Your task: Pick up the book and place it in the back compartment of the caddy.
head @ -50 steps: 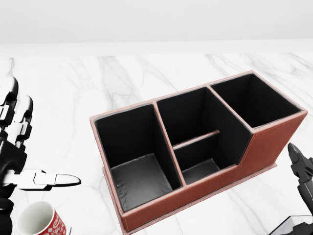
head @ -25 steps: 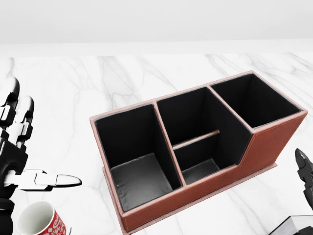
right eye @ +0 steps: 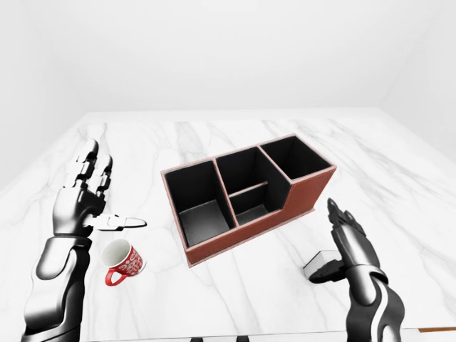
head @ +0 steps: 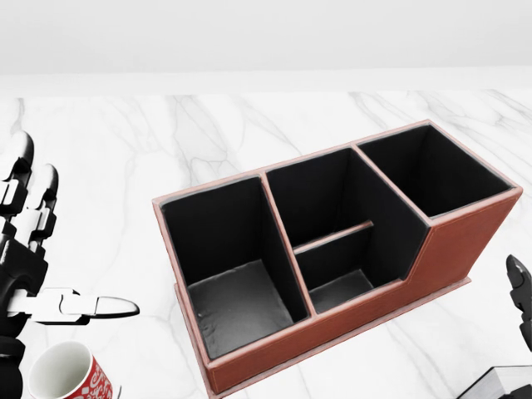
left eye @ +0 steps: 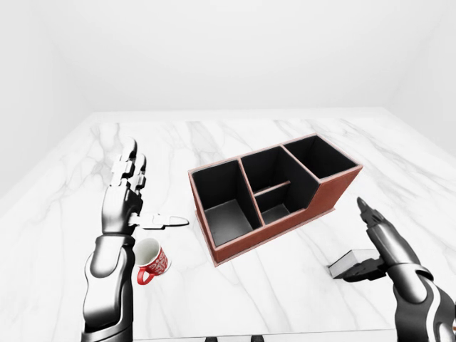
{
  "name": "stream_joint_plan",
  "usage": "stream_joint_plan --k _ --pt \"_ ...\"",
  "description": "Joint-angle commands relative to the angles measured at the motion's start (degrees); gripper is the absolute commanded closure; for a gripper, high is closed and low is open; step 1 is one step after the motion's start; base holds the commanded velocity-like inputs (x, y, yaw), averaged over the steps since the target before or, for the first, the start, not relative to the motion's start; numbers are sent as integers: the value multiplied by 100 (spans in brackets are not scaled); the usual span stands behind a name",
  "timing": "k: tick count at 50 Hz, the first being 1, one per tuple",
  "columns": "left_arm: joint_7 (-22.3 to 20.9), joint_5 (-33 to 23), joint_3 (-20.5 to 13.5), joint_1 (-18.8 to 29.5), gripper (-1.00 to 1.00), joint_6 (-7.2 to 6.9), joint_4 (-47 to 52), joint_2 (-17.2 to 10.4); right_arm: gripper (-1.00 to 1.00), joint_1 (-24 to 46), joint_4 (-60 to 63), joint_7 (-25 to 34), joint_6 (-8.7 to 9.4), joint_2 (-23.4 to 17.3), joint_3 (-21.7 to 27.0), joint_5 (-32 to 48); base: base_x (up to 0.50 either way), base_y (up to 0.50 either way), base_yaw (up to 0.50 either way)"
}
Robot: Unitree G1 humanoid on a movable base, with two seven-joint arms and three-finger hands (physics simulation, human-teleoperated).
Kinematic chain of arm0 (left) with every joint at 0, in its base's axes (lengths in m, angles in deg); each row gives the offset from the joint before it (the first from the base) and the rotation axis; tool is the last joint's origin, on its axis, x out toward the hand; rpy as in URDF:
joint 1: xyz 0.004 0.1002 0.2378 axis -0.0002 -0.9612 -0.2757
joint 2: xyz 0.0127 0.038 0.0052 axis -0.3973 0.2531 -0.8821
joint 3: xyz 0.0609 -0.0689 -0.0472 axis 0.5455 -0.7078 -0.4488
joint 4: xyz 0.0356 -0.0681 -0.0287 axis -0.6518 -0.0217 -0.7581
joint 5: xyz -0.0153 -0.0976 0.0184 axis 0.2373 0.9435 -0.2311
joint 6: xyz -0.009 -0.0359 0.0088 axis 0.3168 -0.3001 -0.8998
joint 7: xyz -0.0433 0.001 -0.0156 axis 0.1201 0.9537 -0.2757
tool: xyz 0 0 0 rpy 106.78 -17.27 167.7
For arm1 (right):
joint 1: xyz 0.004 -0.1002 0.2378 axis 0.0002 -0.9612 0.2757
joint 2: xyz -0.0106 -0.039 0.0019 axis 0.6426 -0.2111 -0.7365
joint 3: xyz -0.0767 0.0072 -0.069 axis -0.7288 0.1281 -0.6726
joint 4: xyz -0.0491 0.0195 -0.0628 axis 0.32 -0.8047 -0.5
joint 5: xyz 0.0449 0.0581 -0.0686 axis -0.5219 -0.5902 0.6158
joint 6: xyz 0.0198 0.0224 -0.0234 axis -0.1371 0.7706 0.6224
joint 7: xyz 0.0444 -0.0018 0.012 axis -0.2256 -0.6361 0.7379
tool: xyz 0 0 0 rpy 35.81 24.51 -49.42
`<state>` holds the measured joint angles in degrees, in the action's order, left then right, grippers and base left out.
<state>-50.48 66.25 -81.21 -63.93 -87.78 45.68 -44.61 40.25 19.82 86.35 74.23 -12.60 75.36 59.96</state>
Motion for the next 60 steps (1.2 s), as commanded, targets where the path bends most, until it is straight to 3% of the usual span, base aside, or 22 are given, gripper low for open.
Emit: stream_joint_plan --k 1,10,41,60 --pt "1 -3 3 9 -98 0 -31 -1 -100 41 -184 -99 -19 -62 -9 -20 0 0 0" --pt "2 -8 6 0 -98 0 21 0 -100 72 -324 -177 -23 -145 20 -47 0 0 0" --pt "-12 -39 32 -16 -98 0 -11 17 -100 75 -606 -296 -287 -286 213 -72 0 0 0" --pt "-4 -38 31 -6 -98 0 -43 11 -100 156 -1059 -481 -333 -506 295 -164 0 0 0"
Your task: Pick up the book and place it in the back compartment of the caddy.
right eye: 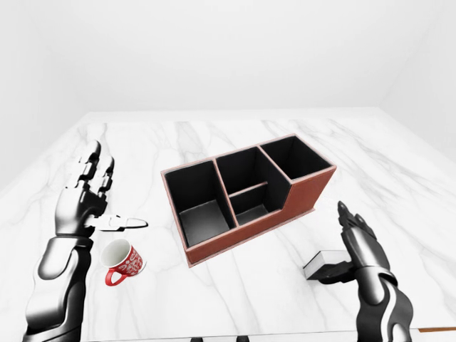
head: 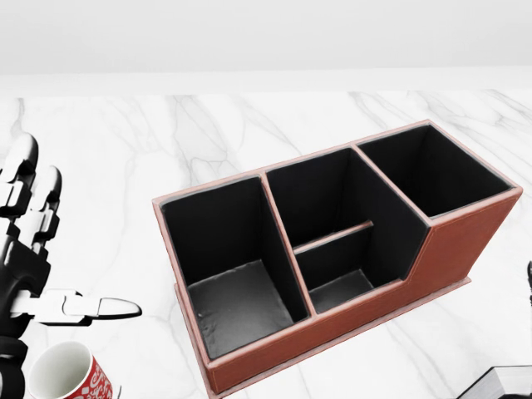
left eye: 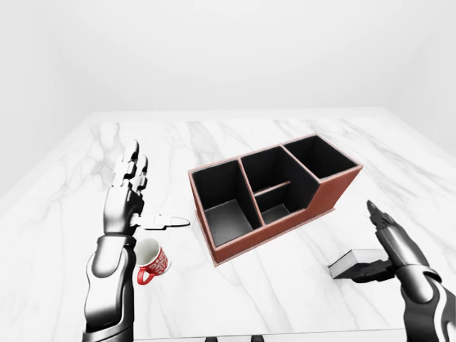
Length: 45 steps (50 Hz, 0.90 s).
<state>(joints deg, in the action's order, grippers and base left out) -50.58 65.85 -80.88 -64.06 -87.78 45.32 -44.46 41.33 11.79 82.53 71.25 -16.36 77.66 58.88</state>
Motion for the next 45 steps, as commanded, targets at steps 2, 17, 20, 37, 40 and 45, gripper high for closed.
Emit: stream_joint_plan --k 2,17,20,37,40,45 --pt "7 -2 4 3 -98 0 -1 -2 -100 85 -402 -181 -70 -177 65 -72 0 0 0" --pt "9 -32 28 -8 -98 0 -49 9 -100 -7 -410 -181 -41 -237 205 -116 0 0 0" --pt "6 -23 19 -11 -98 0 -40 8 -100 -19 -434 -182 -47 -236 245 -101 0 0 0" --pt "3 -35 30 -11 -98 0 -46 12 -100 -23 -595 -195 -41 -209 250 31 0 0 0" --pt "4 -35 30 -9 -98 0 -36 10 -100 69 -924 -372 -94 -300 147 -2 0 0 0" --pt "-2 -35 28 -6 -98 0 -66 10 -100 108 -1128 -491 -101 -370 48 -38 0 0 0"
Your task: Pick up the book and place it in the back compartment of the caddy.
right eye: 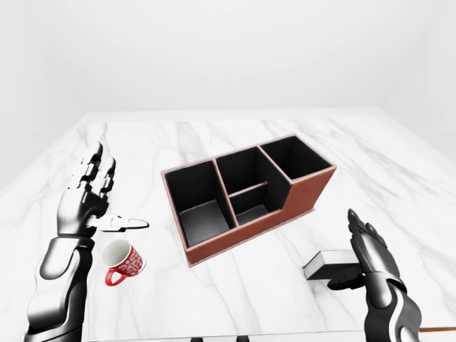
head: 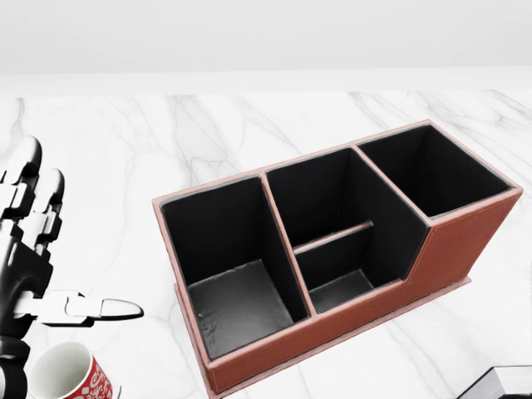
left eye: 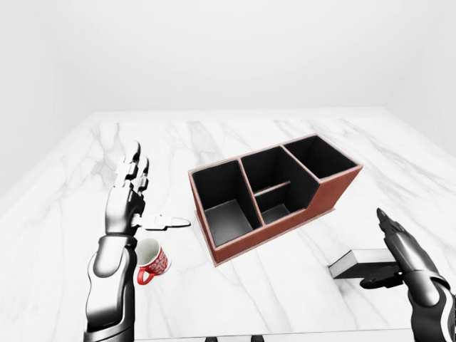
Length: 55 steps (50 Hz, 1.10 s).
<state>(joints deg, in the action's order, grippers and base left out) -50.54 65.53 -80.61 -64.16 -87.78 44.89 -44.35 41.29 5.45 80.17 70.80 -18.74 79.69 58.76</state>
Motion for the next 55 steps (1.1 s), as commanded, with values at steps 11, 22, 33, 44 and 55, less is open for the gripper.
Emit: stream_joint_plan --k 11,22,33,44,55 --pt "-5 -11 10 -5 -98 0 -2 4 -100 214 -870 -468 -110 -270 -270 -112 0 0 0" --pt "-6 -31 30 -34 -98 0 24 23 -100 411 -1622 -897 -274 -485 -552 -229 0 0 0" --pt "-10 -25 20 -21 -98 0 35 20 100 17 -860 -477 -185 -271 -481 -152 0 0 0" --pt "-5 -11 8 -9 -98 0 -5 9 100 23 -316 -210 -42 -48 -274 -31 0 0 0" --pt "-8 -5 2 -19 -98 0 21 9 100 102 134 -175 153 53 -306 -56 0 0 0"
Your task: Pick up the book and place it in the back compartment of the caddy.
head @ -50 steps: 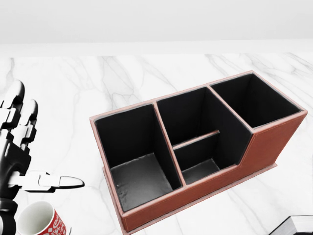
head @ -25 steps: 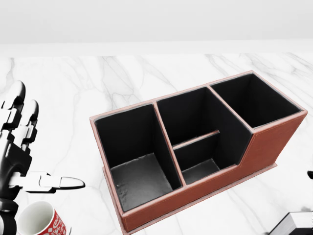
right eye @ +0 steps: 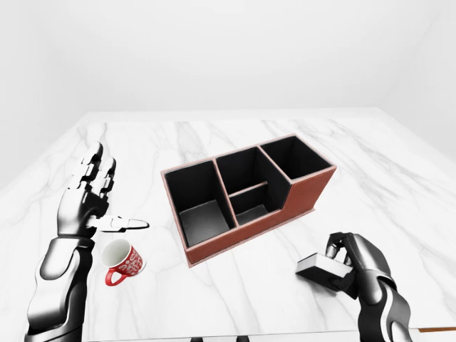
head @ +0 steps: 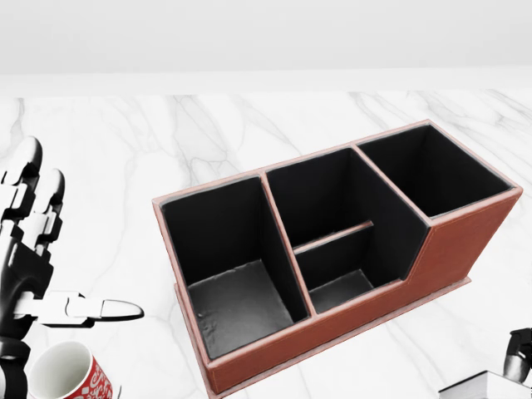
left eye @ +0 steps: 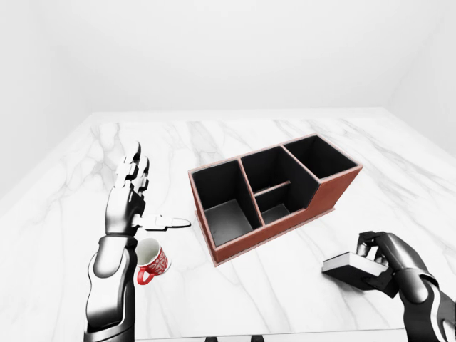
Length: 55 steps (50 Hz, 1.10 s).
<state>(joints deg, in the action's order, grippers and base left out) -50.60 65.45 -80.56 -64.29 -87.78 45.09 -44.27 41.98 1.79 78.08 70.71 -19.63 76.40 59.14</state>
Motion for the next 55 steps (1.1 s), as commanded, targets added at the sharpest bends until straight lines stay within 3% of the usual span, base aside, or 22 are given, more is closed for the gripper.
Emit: stream_joint_plan --k 1,18,30,46,55 --pt "-2 5 -5 -2 -98 0 1 -1 100 23 558 58 171 158 23 -88 0 0 0" --pt "2 16 -8 8 -98 0 24 -8 100 -117 2128 655 507 552 257 43 0 0 0" --pt "-3 5 0 -5 -98 0 16 2 100 -140 2881 1073 566 763 380 119 0 0 0" --pt "-16 13 9 -1 -98 0 -2 8 100 749 3859 2081 566 456 -314 678 0 0 0" --pt "-8 15 10 7 -98 0 -12 -1 100 1030 3803 2191 566 367 -626 733 0 0 0"
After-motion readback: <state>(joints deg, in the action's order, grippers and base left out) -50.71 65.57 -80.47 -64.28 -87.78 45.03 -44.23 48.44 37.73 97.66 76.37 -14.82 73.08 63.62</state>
